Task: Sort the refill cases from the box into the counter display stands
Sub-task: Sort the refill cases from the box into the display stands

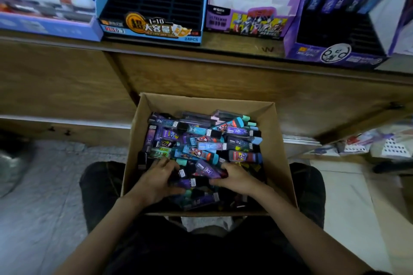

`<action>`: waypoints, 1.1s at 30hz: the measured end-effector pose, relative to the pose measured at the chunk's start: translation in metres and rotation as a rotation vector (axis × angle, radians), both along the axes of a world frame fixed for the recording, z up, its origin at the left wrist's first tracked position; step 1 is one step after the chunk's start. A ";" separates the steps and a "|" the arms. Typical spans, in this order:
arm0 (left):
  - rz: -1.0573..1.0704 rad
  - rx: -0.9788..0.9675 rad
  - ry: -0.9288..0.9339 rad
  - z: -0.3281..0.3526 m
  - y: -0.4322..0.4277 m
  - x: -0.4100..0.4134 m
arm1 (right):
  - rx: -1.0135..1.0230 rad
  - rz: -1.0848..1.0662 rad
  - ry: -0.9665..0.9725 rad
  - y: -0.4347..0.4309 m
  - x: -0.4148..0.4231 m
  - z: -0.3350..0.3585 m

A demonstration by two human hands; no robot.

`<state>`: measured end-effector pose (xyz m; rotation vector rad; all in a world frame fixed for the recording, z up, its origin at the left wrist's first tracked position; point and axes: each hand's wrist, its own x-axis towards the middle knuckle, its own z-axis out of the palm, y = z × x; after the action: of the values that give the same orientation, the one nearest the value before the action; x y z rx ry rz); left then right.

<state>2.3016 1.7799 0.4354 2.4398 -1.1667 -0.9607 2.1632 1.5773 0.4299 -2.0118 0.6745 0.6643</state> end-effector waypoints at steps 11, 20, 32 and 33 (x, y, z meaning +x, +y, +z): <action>-0.114 0.011 -0.022 -0.003 -0.007 -0.014 | 0.169 -0.253 -0.115 -0.007 -0.023 0.001; 0.499 -0.335 0.470 0.038 -0.037 -0.015 | 0.552 -0.546 -0.370 -0.014 -0.026 0.042; 0.437 -0.334 0.757 0.099 -0.101 0.010 | 0.399 0.067 -0.222 -0.069 0.016 0.144; 0.324 -0.335 0.744 0.104 -0.100 0.009 | 0.352 0.097 -0.208 -0.072 0.019 0.148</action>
<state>2.3109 1.6796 0.5394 1.6871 -0.5857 -1.2746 2.1823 1.5053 0.5781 -1.7613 0.3132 0.5754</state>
